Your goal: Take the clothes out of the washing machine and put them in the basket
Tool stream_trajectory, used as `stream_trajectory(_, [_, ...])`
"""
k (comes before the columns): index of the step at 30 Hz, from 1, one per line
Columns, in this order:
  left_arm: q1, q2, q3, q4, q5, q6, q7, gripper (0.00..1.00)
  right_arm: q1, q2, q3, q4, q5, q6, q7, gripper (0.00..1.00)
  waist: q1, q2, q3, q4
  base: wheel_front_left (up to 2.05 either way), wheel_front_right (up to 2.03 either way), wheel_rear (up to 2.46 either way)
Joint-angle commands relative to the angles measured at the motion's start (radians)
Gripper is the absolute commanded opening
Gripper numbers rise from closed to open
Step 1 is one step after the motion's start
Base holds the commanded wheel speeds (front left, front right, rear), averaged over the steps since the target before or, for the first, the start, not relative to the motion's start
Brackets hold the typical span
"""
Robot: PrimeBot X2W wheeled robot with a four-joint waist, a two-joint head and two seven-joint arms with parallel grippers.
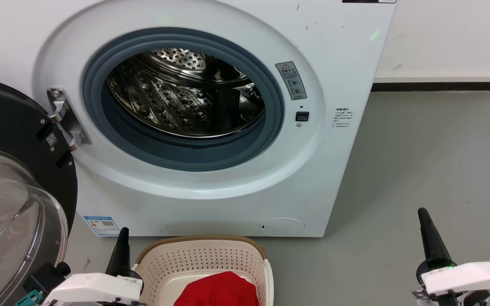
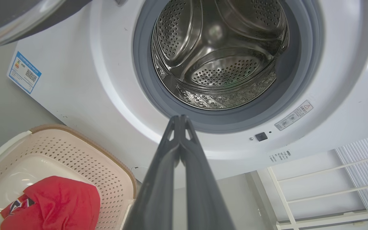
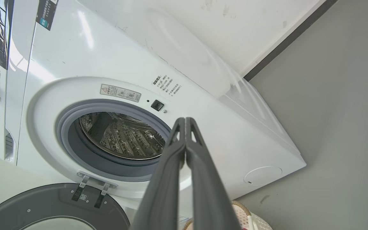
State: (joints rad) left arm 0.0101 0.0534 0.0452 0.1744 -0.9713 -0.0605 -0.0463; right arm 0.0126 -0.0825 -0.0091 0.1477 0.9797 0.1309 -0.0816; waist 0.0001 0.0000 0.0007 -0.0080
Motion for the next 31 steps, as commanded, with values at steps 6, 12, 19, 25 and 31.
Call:
stream_trajectory(6, [-0.035, 0.005, 0.012, 0.003, -0.091, -0.013, 0.022, 0.0, -0.04, -0.007, -0.008, 0.007, 0.099, 0.0, 0.02, 0.0, -0.0001, 0.0, 0.0, 0.001, 0.0, 0.0, 0.0])
stream_trajectory(12, [-0.047, 0.005, 0.018, 0.011, -0.158, -0.02, 0.038, 0.0, -0.049, -0.007, -0.014, 0.018, 0.168, 0.0, 0.038, 0.0, -0.0001, 0.0, 0.0, 0.001, 0.0, 0.0, 0.0])
stream_trajectory(19, [-0.059, 0.005, 0.025, 0.02, -0.233, -0.03, 0.056, 0.0, -0.062, -0.007, -0.02, 0.029, 0.245, 0.0, 0.055, 0.0, -0.0001, 0.0, 0.001, 0.002, 0.0, 0.0, 0.0])
stream_trajectory(25, [-0.069, 0.005, 0.031, 0.028, -0.293, -0.035, 0.071, 0.0, -0.069, -0.006, -0.026, 0.039, 0.307, 0.0, 0.071, 0.0, -0.0001, 0.0, 0.001, 0.003, 0.0, 0.0, 0.0])
stream_trajectory(31, [-0.078, 0.004, 0.037, 0.034, -0.35, -0.04, 0.086, 0.0, -0.08, -0.005, -0.032, 0.048, 0.365, 0.0, 0.085, 0.0, -0.0001, 0.0, 0.001, 0.004, 0.0, 0.0, 0.0])
